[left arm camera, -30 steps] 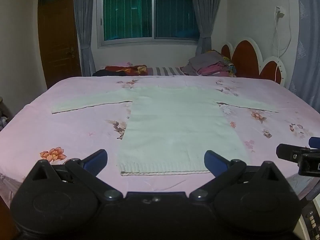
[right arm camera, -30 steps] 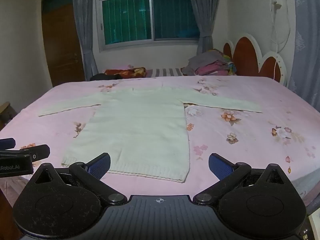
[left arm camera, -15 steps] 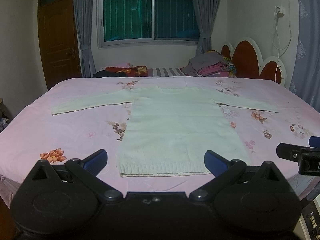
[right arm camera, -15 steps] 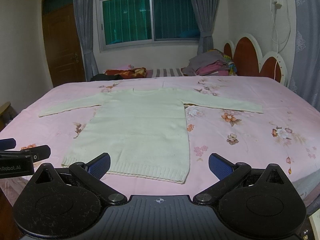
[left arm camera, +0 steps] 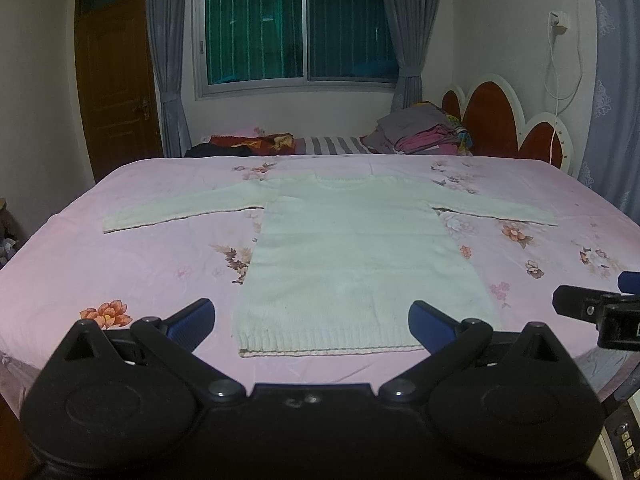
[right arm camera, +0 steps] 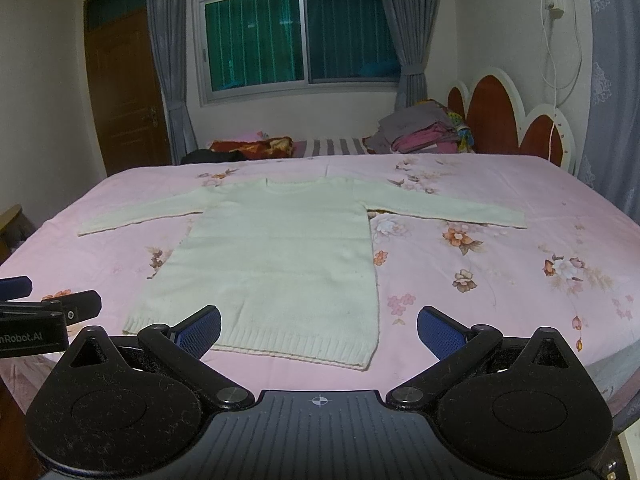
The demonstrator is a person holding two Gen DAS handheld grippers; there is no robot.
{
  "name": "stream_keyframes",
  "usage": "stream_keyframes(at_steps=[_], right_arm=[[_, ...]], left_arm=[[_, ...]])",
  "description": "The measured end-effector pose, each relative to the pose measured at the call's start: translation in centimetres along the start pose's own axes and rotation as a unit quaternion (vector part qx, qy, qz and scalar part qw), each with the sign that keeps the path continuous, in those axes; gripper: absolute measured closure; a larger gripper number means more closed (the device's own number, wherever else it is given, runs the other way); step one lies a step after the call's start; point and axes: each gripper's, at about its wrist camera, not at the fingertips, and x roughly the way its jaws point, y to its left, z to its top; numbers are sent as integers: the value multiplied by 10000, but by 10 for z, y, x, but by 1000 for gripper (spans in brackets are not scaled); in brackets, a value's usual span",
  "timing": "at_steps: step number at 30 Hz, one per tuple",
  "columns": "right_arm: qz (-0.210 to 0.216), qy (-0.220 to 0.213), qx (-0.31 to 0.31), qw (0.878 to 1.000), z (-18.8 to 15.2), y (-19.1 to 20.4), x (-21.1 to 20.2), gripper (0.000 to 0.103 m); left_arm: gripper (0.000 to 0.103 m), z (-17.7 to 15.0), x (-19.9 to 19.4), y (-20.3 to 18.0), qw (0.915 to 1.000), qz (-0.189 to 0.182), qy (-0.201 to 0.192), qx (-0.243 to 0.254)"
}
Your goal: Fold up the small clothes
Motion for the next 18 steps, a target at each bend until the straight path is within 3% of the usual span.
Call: stream_keyframes(at_steps=[18], right_arm=[[22, -18, -15, 10000, 3, -2, -1, 0]], left_arm=[[0, 2, -1, -3, 10000, 33, -29, 32]])
